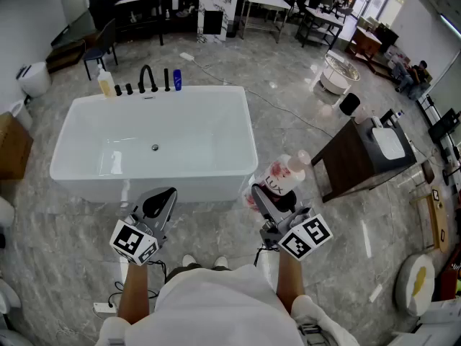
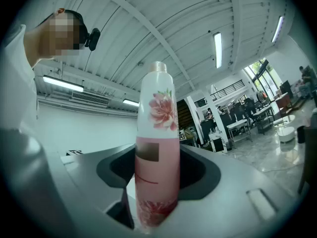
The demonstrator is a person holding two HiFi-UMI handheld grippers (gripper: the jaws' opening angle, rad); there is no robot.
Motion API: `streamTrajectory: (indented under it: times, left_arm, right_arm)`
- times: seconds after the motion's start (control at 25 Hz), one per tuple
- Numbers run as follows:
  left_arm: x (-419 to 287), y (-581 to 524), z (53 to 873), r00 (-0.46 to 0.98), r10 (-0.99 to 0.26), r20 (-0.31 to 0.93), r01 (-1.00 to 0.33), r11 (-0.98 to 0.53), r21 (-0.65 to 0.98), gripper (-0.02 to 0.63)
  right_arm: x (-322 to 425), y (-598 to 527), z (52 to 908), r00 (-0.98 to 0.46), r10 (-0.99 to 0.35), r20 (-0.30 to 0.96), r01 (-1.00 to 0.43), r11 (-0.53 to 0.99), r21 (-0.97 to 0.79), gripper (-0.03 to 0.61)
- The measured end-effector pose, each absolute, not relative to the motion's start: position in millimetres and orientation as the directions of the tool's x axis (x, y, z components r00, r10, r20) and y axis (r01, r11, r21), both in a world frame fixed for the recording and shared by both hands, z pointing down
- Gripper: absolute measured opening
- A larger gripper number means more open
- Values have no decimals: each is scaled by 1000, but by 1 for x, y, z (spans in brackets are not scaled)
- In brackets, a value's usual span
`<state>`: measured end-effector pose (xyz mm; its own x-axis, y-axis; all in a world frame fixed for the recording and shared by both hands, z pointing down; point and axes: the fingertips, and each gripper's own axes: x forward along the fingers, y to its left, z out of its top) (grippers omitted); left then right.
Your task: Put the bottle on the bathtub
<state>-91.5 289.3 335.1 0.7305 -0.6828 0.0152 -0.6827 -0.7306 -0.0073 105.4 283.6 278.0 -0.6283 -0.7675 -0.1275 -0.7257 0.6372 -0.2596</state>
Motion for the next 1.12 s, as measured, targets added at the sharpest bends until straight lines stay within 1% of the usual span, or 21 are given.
streamTrajectory:
  times: [0.52,0.64,0.88,1.12]
  left_arm:
    - [-88,286,328,735,-678,7,-678,-735,1,-2]
    - [-89,287,329,733,-680,11,-680,-733,-1,-2]
    - [-91,289,332,730,-684,-1,-684,-730,8,-2]
    - [-89,287,329,729,-684,14,-684,-729,15,-2]
  right_arm:
    - [104,282,272,-635,-759,-142,-713,647,-270,247]
    - [103,283,273,-631,-764,-133,-725,643,-248,247]
    - [99,287,275,-635,-764,-114,-749,646,-148,247]
    - [97,289,266,-659,-739,-143,-718,674,-174,245]
